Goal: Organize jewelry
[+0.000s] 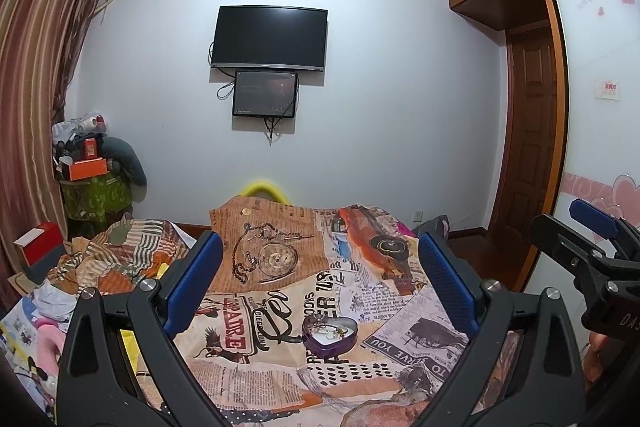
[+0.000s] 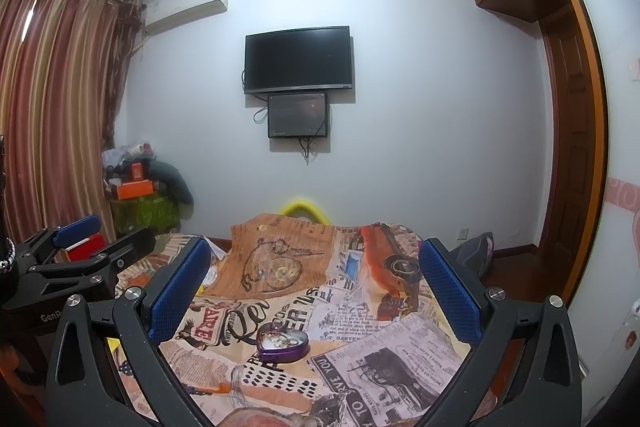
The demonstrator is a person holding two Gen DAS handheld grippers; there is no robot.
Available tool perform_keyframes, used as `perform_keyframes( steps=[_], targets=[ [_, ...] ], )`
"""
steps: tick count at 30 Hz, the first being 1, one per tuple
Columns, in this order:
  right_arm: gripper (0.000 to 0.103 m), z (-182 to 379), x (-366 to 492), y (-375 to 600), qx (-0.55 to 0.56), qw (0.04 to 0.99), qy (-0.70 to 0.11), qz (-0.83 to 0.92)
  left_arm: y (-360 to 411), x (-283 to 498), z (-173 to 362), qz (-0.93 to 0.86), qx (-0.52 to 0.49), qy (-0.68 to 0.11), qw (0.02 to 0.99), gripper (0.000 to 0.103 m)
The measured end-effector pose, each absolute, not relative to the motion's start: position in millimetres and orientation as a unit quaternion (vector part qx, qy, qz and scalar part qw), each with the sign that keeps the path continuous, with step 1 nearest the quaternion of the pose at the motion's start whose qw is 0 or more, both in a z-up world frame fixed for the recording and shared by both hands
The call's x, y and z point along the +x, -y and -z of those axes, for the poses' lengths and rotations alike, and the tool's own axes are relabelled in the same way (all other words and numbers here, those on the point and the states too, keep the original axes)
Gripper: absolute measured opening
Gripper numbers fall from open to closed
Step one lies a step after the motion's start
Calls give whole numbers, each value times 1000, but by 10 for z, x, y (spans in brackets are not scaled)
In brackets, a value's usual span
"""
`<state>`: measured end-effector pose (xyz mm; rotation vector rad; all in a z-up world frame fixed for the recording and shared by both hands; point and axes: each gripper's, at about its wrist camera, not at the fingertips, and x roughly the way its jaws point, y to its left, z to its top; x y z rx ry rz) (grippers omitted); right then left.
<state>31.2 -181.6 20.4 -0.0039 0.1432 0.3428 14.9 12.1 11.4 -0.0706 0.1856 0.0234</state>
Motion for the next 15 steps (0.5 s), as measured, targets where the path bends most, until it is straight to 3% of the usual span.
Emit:
perform_keyframes(
  steps=[15],
  targets=[
    [103,-191,334,1787,-5,982,-81,-170,-125,183,-66,-4,-33,-100,994,99]
  ],
)
